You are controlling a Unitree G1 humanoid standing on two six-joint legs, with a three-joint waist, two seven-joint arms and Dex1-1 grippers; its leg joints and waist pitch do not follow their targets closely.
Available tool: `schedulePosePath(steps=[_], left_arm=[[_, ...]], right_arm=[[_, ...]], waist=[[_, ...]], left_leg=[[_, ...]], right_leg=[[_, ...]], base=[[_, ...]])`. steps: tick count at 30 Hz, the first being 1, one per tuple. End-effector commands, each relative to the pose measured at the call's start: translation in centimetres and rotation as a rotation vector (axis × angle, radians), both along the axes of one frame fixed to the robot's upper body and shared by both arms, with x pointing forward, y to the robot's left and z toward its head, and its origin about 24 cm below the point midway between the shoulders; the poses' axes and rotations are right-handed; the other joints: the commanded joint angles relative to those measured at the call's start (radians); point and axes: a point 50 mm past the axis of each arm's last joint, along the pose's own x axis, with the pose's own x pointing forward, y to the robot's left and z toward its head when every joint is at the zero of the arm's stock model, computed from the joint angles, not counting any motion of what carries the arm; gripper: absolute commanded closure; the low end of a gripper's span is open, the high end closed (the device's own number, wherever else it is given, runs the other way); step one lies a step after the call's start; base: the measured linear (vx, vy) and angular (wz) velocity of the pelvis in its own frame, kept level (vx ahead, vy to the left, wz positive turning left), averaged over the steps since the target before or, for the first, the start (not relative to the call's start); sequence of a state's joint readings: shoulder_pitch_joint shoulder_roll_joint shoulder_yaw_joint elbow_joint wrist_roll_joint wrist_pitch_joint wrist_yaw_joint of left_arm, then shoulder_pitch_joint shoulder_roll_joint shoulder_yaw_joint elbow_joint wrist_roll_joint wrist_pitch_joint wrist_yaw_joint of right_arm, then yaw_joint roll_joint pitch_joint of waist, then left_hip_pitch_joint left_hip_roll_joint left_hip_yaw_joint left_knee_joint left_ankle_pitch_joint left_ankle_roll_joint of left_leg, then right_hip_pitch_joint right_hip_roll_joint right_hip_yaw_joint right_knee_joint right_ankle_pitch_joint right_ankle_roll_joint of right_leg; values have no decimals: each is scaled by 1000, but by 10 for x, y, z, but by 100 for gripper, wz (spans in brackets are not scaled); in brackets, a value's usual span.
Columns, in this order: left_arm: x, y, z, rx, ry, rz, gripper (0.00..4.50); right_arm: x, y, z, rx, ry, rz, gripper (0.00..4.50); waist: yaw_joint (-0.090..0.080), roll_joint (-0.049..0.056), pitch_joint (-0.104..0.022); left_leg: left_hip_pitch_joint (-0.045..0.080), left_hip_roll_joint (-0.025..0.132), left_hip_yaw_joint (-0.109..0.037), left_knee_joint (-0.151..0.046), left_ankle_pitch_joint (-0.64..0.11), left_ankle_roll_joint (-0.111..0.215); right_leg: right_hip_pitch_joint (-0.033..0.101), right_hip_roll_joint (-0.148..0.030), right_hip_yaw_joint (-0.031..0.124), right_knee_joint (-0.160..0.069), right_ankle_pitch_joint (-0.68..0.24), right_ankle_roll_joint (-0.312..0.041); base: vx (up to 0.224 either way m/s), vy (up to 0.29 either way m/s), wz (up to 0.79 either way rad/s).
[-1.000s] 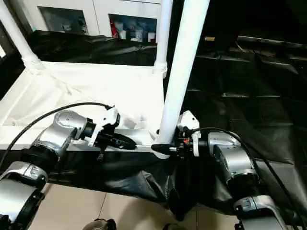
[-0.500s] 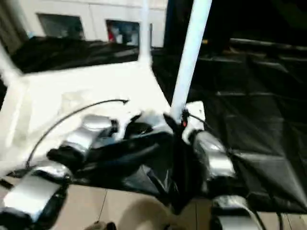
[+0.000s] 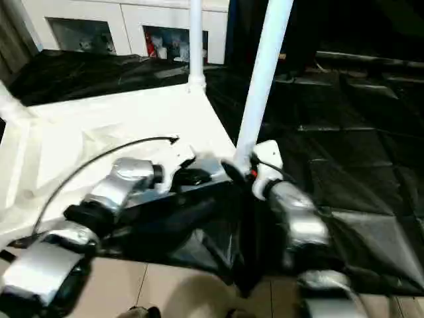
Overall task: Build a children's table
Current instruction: Rotate leg to tighten
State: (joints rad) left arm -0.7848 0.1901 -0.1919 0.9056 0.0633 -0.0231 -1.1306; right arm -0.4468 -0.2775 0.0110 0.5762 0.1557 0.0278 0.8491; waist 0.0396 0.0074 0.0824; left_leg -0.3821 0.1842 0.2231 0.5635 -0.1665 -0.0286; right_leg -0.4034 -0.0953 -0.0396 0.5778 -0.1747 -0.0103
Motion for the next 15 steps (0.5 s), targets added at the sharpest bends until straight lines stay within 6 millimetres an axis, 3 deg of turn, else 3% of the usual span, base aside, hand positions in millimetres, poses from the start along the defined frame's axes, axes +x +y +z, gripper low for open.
schedulePosePath(steps=[1, 2, 3, 4, 5, 6, 9, 12, 15], left_arm=[[-10, -8, 2, -38, 22, -152, 450], [-11, -4, 2, -32, 29, -170, 450], [-14, 4, 2, -22, 45, -201, 450], [-14, 7, 2, -19, 50, -211, 450], [-15, 10, 3, -17, 60, -216, 450], [-15, 19, 4, -8, 77, -226, 450], [-17, 27, 4, 6, 92, -239, 450], [-18, 33, 5, 7, 106, -245, 450], [-19, 33, 6, 1, 106, -246, 450]], right_arm=[[-17, 28, -7, 12, 77, 301, 84], [-18, 25, -6, 12, 87, 318, 84], [-20, 19, -3, 9, 101, 354, 84], [-21, 16, -2, 6, 104, 365, 84], [-21, 13, -1, 2, 104, 375, 84], [-20, 6, 2, -12, 102, 397, 84], [-20, 1, 5, -23, 105, 415, 84], [-19, -3, 7, -24, 112, 436, 109], [-19, -2, 6, -32, 122, 456, 120]], waist=[[13, -12, -60], [15, -11, -62], [16, -7, -65], [17, -8, -66], [17, -17, -69], [22, -12, -71], [25, -12, -75], [27, -13, -73], [28, -14, -69]], left_leg=[[16, 55, -28, -66, -246, 92], [16, 55, -28, -63, -221, 99], [15, 57, -24, -57, -162, 115], [16, 56, -23, -55, -150, 120], [15, 56, -21, -52, -136, 127], [15, 56, -21, -49, -109, 137], [17, 55, -19, -43, -80, 154], [19, 57, -18, -43, -86, 157], [21, 58, -19, -47, -138, 126]], right_leg=[[38, -59, 32, -68, -237, -223], [40, -58, 31, -63, -203, -234], [39, -53, 28, -49, -97, -268], [40, -51, 27, -46, -68, -278], [42, -50, 27, -40, -38, -288], [43, -51, 27, -33, 12, -304], [44, -50, 25, -23, 76, -323], [42, -50, 25, -24, 54, -326], [40, -53, 26, -33, -44, -314]], base=[[0, 0, 0], [0, 0, 0], [50, -39, -2], [0, 0, 0], [0, 0, 0], [0, 0, 0], [0, 0, 0], [0, 0, 0], [0, 0, 0]])
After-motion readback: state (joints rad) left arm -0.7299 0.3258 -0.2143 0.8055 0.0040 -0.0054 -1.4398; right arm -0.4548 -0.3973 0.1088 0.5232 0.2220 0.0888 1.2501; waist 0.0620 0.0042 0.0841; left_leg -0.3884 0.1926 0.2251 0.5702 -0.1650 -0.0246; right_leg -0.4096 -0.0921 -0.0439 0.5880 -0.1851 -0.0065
